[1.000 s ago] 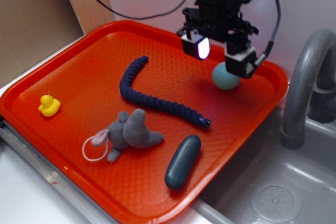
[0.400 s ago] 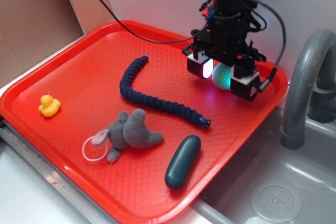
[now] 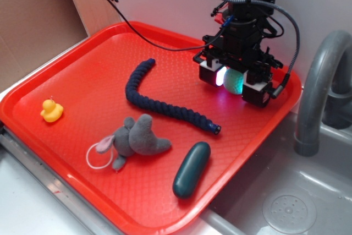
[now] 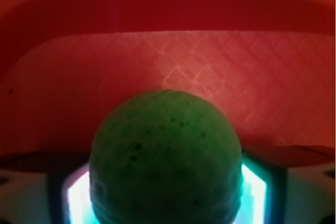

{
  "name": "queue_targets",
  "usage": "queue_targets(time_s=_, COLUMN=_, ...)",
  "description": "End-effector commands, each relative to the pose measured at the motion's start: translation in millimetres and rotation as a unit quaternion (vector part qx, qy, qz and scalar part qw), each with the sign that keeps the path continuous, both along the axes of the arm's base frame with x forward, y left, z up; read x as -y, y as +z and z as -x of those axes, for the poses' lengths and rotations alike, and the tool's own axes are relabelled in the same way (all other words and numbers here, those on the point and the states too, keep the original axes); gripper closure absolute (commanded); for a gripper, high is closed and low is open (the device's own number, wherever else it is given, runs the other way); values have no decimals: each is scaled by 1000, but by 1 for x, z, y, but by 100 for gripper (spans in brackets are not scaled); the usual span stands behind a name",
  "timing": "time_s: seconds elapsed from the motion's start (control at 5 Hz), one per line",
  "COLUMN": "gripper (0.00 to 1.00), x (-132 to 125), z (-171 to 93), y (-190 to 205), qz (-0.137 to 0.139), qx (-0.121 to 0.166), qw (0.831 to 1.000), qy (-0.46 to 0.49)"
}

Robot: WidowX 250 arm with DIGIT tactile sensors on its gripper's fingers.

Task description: Grab the green ball.

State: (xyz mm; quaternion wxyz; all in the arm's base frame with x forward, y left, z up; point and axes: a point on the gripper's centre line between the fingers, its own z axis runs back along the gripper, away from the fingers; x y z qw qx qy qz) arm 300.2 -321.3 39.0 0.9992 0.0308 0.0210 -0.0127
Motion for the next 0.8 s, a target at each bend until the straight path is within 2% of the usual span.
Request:
queue_targets(time_s=0.0, gripper=100, x=-8, z=2, y=47, qz=50, qx=79, qw=995, qy=20)
queue_targets(time_s=0.2, gripper=100, x=-32, z=17, y=70, qz=77, qx=95, qw=992, qy=38)
queue_targets(time_s=0.4, gripper=100, x=-72, z=46, y=100, qz=92, qx=135, qw=985, qy=52)
queue_targets(time_s=0.6, gripper=100, x=-104, z=71, y=128, qz=80, qx=159, qw=981, qy=74)
